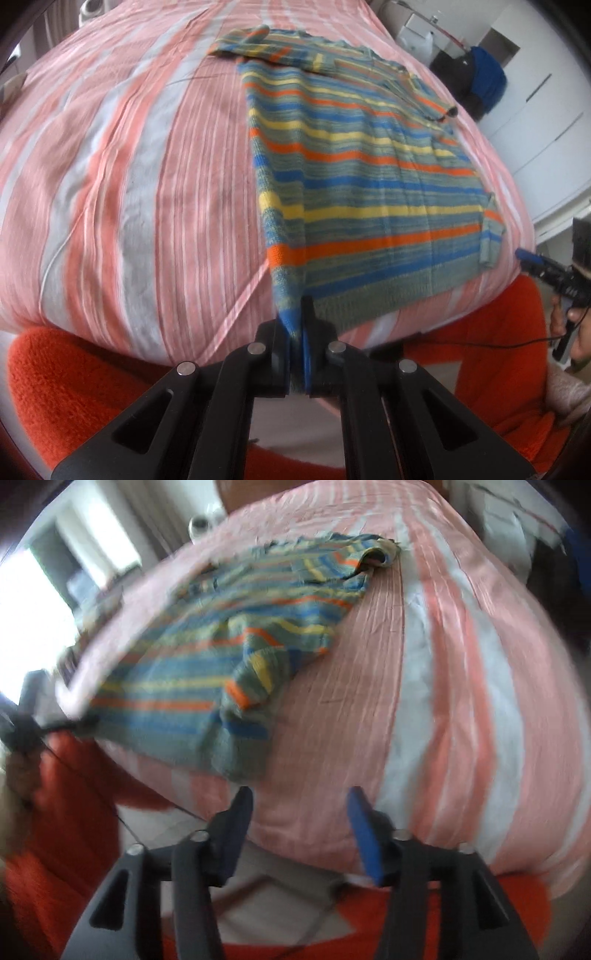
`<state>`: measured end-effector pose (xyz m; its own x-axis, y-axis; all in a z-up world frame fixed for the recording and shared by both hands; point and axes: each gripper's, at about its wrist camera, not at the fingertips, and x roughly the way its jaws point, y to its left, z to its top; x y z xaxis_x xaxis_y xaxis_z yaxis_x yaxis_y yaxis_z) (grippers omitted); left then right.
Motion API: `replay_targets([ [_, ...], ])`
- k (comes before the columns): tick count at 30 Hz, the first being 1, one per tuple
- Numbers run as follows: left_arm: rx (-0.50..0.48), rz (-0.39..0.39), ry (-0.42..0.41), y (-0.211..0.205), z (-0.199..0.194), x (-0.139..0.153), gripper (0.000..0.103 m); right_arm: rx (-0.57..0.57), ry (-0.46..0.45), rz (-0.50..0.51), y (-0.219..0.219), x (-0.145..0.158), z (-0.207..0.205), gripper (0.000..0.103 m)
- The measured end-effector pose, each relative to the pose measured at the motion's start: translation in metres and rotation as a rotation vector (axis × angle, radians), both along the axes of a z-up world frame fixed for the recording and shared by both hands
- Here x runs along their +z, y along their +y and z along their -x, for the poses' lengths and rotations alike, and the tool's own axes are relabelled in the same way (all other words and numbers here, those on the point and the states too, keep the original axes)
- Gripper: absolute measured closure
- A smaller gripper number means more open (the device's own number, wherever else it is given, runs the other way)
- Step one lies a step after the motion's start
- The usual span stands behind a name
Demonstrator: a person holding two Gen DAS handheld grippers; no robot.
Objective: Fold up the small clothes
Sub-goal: 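Grasp the sweater hem with the left gripper while the right gripper grasps the sleeve, then pull the sweater flat across the bed with both grippers holding the hem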
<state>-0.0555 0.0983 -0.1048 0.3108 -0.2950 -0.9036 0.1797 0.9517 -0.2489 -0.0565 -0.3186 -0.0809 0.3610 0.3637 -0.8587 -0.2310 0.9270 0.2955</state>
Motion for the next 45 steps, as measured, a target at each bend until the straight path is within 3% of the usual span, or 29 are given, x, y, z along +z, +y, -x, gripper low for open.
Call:
replay_targets([
  [3,0.002,-0.02,-0.008,-0.002,0.005,0.003,0.1,-0.031,-0.017,-0.126,0.005,0.007,-0.013,0.038],
  [5,0.005,-0.022,-0.012,-0.004,0.011,0.006,0.1,-0.054,-0.051,-0.171,0.019,0.015,-0.027,0.028],
  [7,0.01,-0.028,-0.015,-0.007,-0.004,-0.001,0.1,-0.089,-0.069,-0.123,0.043,0.021,-0.039,0.023],
  [11,0.031,-0.017,-0.024,-0.004,-0.005,-0.003,0.1,-0.113,-0.052,0.121,0.091,0.004,-0.066,0.024],
  [12,0.037,-0.013,-0.025,-0.001,-0.005,-0.003,0.1,-0.085,-0.049,0.164,0.096,-0.003,-0.065,0.032],
  [13,0.042,-0.008,-0.026,0.002,-0.004,-0.003,0.1,-0.077,-0.029,0.199,0.094,-0.009,-0.061,0.053],
  [15,0.055,0.008,-0.022,0.01,-0.002,-0.003,0.1,-0.115,0.015,0.187,0.062,-0.014,-0.047,0.071],
  [20,0.062,0.013,0.002,0.008,-0.007,-0.012,0.1,-0.265,0.057,0.281,-0.017,0.0,0.005,0.072],
  [22,0.054,0.001,0.012,0.003,-0.009,-0.016,0.1,-0.255,0.061,0.235,-0.026,0.004,0.013,0.068],
  [23,0.05,-0.008,0.015,0.0,-0.01,-0.017,0.1,-0.236,0.054,0.215,-0.026,0.006,0.015,0.061],
  [24,0.049,-0.014,0.014,-0.001,-0.009,-0.017,0.1,-0.219,0.043,0.201,-0.023,0.006,0.012,0.046],
  [25,0.049,-0.019,0.012,-0.001,-0.008,-0.016,0.1,-0.201,0.02,0.181,-0.019,0.007,0.009,0.041],
  [28,0.066,-0.003,0.011,0.002,-0.009,-0.015,0.1,-0.141,-0.014,0.131,-0.003,0.001,-0.003,0.041],
  [29,0.077,0.004,0.013,0.004,-0.009,-0.015,0.1,-0.095,-0.019,0.122,0.01,-0.008,-0.017,0.042],
  [31,0.1,0.03,0.018,0.012,-0.01,-0.012,0.101,-0.055,-0.003,0.152,0.018,-0.021,-0.028,0.098],
  [33,0.111,0.096,0.01,0.023,-0.008,0.0,0.101,-0.098,0.018,0.059,0.005,-0.017,-0.028,0.099],
  [36,0.103,0.118,0.004,0.03,-0.007,0.012,0.101,-0.193,0.129,-0.335,-0.027,-0.001,-0.018,0.099],
  [38,0.092,0.089,0.013,0.028,-0.009,0.009,0.101,-0.232,0.168,-0.459,-0.039,0.003,-0.008,0.1],
  [40,0.097,0.051,0.04,0.026,-0.014,-0.004,0.101,-0.297,0.225,-0.492,-0.047,-0.012,0.001,0.1],
  [45,0.096,-0.058,0.107,0.012,-0.022,-0.045,0.101,-0.394,0.312,-0.347,-0.041,-0.076,0.0,0.1],
])
